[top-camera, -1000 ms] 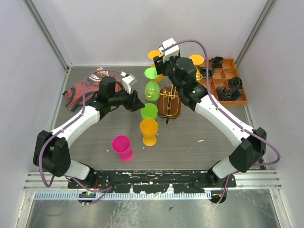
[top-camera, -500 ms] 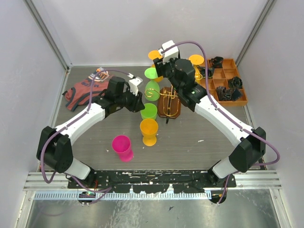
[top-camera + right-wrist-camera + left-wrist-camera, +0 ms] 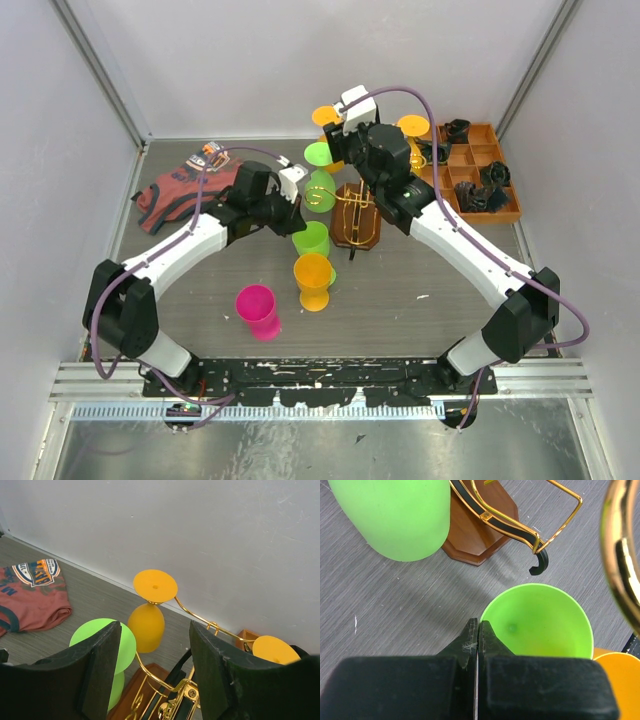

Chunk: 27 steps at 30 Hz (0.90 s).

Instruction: Place the wine glass upside down on the wine glass rack

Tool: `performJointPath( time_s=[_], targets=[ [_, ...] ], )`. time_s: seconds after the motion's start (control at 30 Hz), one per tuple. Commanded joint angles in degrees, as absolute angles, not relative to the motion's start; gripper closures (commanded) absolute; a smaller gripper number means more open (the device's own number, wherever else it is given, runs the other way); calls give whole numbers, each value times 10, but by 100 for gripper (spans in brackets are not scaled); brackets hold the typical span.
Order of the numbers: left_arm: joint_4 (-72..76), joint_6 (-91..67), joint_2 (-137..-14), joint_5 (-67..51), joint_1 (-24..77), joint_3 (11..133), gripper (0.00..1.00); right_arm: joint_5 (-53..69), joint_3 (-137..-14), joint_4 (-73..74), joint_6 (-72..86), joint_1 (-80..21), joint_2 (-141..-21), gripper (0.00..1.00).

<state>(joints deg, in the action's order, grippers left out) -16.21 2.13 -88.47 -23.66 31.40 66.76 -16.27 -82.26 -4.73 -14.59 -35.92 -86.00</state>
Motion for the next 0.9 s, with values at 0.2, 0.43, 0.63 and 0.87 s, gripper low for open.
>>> performJointPath(
  time_s=[0.2, 0.43, 0.63, 0.87],
  targets=[
    [-194, 54, -859, -175, 316, 678, 100, -173, -824, -70, -138, -357, -832, 38],
    [-164, 53, -781, -84, 266, 630, 100, -163, -832, -66, -121, -358, -832, 37],
    [-96, 24, -672, -67, 172, 566, 100, -154, -845, -45, -95, -357, -834, 37],
    [-31, 53, -599, -17, 152, 576, 100, -102, -869, -24, -38, -355, -834, 37]
  ],
)
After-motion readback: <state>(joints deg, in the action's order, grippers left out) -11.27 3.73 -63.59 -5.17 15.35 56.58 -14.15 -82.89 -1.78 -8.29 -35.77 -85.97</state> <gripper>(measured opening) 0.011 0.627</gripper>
